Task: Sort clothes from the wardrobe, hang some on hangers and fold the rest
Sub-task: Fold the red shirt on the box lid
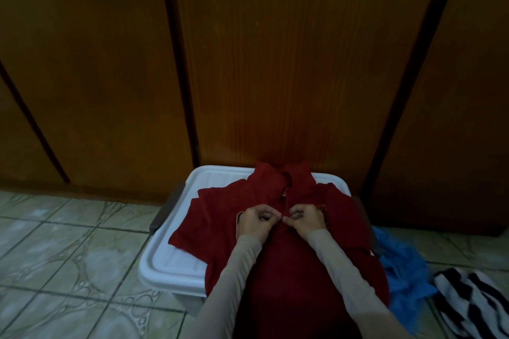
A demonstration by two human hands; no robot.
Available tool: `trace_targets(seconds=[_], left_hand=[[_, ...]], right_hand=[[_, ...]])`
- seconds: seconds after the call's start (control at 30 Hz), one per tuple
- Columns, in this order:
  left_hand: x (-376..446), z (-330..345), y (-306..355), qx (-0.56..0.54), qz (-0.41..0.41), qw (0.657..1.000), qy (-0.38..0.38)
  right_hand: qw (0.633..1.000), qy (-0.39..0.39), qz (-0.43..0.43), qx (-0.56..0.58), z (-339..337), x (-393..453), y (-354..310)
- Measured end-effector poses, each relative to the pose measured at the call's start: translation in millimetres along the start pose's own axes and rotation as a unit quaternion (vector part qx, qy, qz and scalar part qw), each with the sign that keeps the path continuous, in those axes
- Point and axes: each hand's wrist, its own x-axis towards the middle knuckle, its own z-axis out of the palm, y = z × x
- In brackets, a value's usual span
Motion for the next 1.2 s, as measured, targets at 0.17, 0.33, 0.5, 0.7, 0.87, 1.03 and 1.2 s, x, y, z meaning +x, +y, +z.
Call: trace_targets(seconds=[0.17,0.33,0.5,0.7,0.87,1.03,1.2], left_hand=[[-2,0,1,-0.010,-0.005,1.000,-0.001],[-1,-1,0,-0.018,-0.006,1.000,0.000],[1,-1,-2,-0.019,-0.012,1.000,-0.009],[2,-2,-4,-0.029,-0.009,0.999,-0.022],[0,-3,-3,-0.037,0.000,0.999,-0.028],[1,-3,-3,-0.023,0.009,0.999,-0.029],[1,-3,-1,-0.019,0.002,1.000,-0.021]], right_hand=[[1.000,0.013,-0.011,0.005,1,1,1],[1.000,-0.007,-0.011,0.026,-1,5,2],[0.996,-0.049,-0.014,0.072,-7,8,5],[0.992,-0.089,-0.035,0.079,-11,10,11],[0.989,-0.098,-0.056,0.097,-12,9,12],[0.988,-0.080,-0.075,0.112,-10,7,13],[0.988,-0.080,-0.082,0.102,-6,7,12]])
